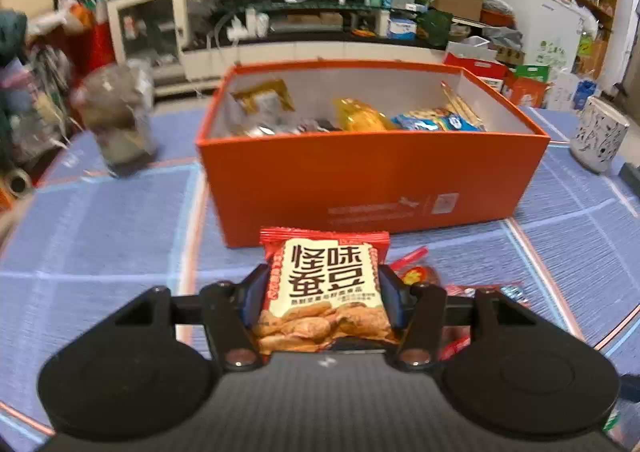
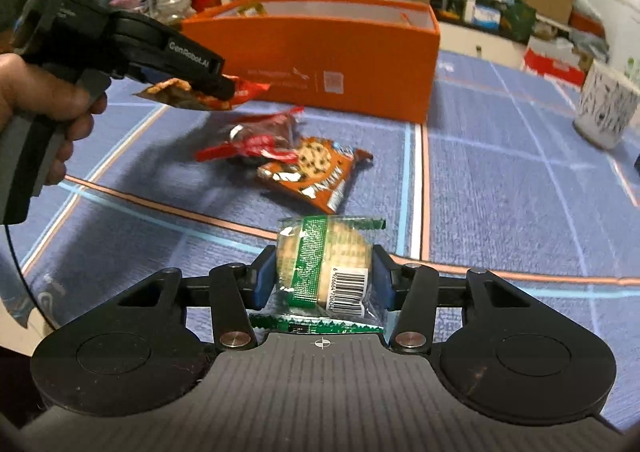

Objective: Organize snacks
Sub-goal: 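Carry both packs into the orange box and open both grippers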

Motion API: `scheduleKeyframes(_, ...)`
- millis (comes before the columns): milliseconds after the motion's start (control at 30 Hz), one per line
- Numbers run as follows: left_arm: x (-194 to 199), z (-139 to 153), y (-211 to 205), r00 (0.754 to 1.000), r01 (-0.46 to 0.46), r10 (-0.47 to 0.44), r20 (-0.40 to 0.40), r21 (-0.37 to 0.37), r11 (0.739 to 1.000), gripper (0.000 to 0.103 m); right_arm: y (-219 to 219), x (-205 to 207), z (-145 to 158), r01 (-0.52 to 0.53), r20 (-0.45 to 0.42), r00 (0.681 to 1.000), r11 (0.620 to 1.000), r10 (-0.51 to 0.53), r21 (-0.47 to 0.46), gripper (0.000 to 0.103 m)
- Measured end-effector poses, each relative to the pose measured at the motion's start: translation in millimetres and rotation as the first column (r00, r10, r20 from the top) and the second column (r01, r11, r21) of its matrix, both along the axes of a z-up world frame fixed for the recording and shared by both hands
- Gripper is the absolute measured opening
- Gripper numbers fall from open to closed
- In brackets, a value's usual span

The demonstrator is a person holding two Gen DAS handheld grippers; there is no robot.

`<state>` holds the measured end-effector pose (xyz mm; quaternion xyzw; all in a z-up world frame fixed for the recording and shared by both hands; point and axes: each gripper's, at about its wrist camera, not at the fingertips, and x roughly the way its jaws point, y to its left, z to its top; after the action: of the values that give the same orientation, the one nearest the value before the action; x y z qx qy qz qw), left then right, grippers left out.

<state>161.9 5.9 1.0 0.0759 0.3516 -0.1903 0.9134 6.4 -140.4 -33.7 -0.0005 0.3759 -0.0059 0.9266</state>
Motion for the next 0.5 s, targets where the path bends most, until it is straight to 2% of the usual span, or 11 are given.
scheduleKeyframes(133, -6, 6, 5, 0.999, -0.026, 0.024, 0.045, 0.060, 0.998, 0.055, 12, -7, 10, -0.031, 0.035, 0.999, 0.999, 0.033, -0.032, 0.036)
scheduleKeyframes(500, -4, 9, 20, 0.996, -0.085, 0.081, 0.049, 0.084, 0.993, 0.055, 19, -9, 19, -0.054, 0.079, 0.995, 0.998, 0.058, -0.045, 0.036)
